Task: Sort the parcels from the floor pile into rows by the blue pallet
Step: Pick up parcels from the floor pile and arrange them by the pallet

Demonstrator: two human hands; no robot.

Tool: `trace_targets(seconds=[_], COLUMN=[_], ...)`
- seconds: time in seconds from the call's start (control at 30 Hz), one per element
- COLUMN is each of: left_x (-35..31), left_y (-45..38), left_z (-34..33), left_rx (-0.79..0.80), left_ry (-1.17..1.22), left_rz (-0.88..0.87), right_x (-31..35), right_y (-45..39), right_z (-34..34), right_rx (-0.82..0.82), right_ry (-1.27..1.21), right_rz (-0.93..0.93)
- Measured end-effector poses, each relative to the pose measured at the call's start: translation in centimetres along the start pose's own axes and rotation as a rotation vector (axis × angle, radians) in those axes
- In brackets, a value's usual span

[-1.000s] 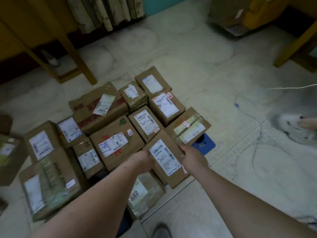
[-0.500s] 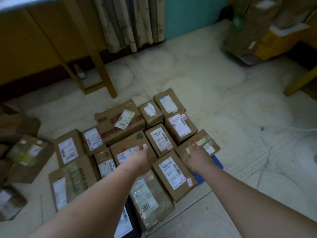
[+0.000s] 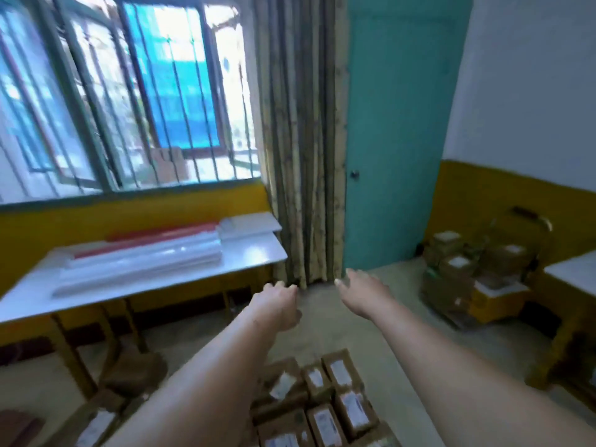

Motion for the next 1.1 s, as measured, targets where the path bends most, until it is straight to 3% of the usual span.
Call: trace_targets(seconds=[0.2,0.37,0.73,1.1], left_x=[5.5,10.6,37.5,61.0], left_y=[9.7,17.5,34.6,41.5], left_z=[16.8,22.8,23.9,14.0], left_rx=[-0.14,-0.155,-0.114,0.134], left_ry=[0.045,-0.022,-0.26,-0.167], left_rz=[0.118,0.184,0.479,0.665], right_x=[14.2,25.8,55.2,73.5], right_y=[6.9,12.9,25.6,25.6], right_z=[18.3,22.4,15.3,-1.8], right_rx=[-0.071,-0.097,0.017,0.207], right_ry=[-0.065,-0.128,-0.209,-0.06], right_rz=[0.167,0.271,0.614,0.705])
Point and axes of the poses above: each hand's wrist, its own y-axis away from the middle knuckle, its own z-axis out of the back of the hand, x = y × z, the point moved 7 cm from there along -y, towards the middle knuckle, and after that the axes turned 7 degrees about -x, right-handed, at the moved point
